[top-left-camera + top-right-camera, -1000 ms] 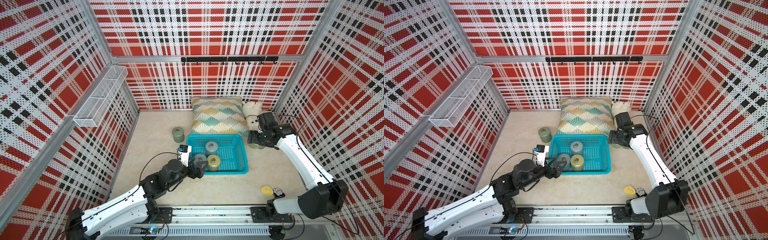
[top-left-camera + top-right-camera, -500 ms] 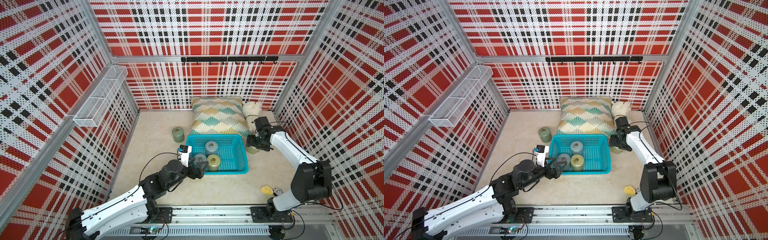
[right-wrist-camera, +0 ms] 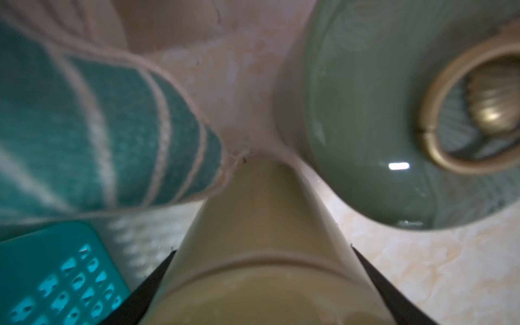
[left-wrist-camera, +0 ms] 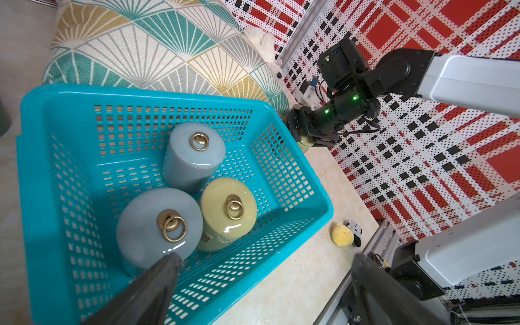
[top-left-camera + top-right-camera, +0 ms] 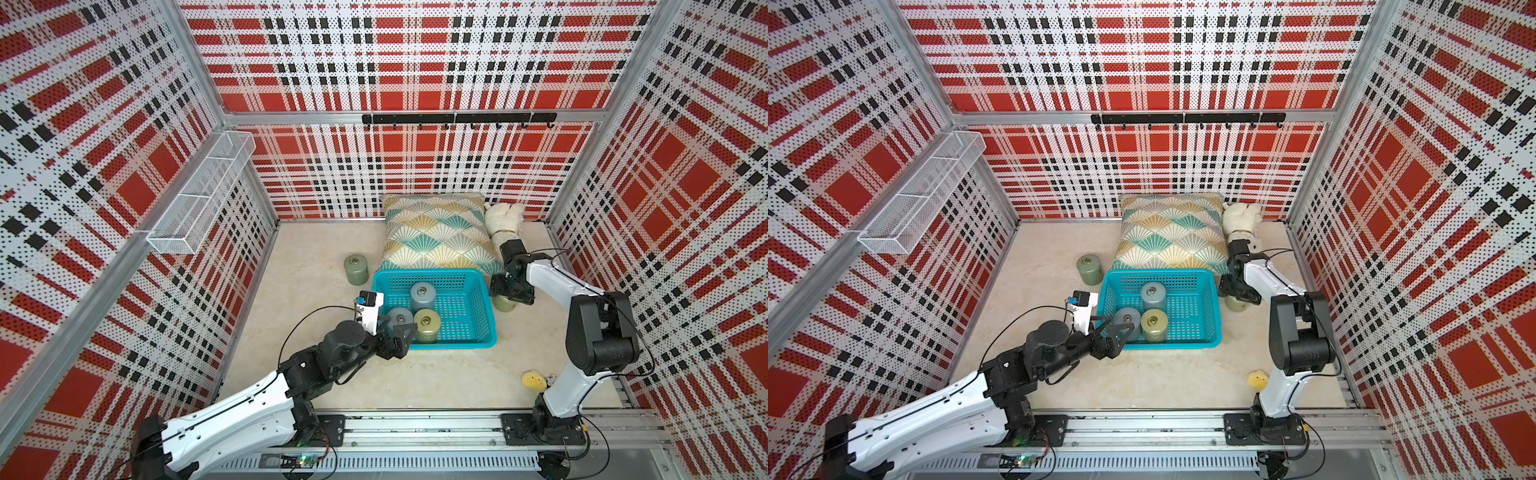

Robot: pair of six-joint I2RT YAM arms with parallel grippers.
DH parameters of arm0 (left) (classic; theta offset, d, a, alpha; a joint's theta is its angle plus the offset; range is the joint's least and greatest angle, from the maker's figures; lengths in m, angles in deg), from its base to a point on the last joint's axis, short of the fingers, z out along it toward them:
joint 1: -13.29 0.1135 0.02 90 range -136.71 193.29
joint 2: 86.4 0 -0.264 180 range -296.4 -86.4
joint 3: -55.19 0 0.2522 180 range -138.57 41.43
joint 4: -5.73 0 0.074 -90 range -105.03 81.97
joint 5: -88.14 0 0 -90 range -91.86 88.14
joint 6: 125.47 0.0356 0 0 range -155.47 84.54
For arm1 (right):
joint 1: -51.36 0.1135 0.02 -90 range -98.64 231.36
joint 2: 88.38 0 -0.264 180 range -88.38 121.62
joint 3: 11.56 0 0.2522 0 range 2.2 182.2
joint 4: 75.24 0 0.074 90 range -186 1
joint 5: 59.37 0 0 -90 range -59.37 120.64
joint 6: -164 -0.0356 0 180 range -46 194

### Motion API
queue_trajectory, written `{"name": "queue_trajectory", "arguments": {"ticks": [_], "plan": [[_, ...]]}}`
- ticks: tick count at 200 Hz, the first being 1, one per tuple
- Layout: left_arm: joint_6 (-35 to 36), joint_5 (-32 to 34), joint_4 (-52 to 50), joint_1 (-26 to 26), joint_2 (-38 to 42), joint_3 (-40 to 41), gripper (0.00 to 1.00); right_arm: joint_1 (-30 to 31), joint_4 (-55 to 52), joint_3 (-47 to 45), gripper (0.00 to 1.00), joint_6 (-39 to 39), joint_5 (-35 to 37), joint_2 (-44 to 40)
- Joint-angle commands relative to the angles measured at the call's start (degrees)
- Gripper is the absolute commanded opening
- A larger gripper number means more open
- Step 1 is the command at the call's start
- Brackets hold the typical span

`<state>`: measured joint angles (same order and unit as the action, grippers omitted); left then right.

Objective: Take the tea canister out of the basket
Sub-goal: Place the tea canister at the center of the board, then pick up the tea canister from the basket.

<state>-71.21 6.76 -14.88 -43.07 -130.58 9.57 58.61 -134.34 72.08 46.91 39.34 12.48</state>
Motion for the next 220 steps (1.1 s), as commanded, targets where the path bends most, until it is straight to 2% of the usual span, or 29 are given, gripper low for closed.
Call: {"name": "queue_trajectory", "arguments": {"ticks": [1,32,54,70,75,112,155,189,220], "plan": [[0.72,0.88,0.52,-0.35,0.53,0.56,0.99,0.23,2.68,0.30,0.61,-0.42,-1.09,0.72],[0.77,1.04,0.52,-0.40,0.43,0.47,0.99,0.24,3.25,-0.53,0.67,-0.24,-2.09,1.01],[0.77,1.43,0.26,-0.42,0.58,0.48,0.99,0.23,3.03,-0.64,0.86,-0.31,-2.28,0.37],[0.77,1.74,0.11,-0.35,0.51,0.40,0.99,0.23,2.94,-0.64,0.95,-0.53,-2.39,-1.15],[0.77,1.87,0.09,-0.42,0.52,0.39,0.99,0.23,2.85,-0.63,1.00,-0.65,-2.47,-1.58],[0.77,4.02,-0.95,-0.42,0.07,-0.21,0.99,0.34,1.71,-0.67,1.00,-1.23,-3.50,-6.98],[0.55,7.22,-2.94,0.63,-2.69,-1.92,0.99,1.68,0.52,-1.51,1.00,-1.62,-4.22,-17.36],[0.41,5.55,-3.08,3.42,-6.88,-3.67,0.99,2.44,1.55,-4.11,1.00,-1.88,-7.36,-25.75],[0.50,5.21,-3.72,4.97,-11.69,-6.72,0.98,6.87,3.24,-6.63,1.00,-0.70,-9.82,-31.39]]}}
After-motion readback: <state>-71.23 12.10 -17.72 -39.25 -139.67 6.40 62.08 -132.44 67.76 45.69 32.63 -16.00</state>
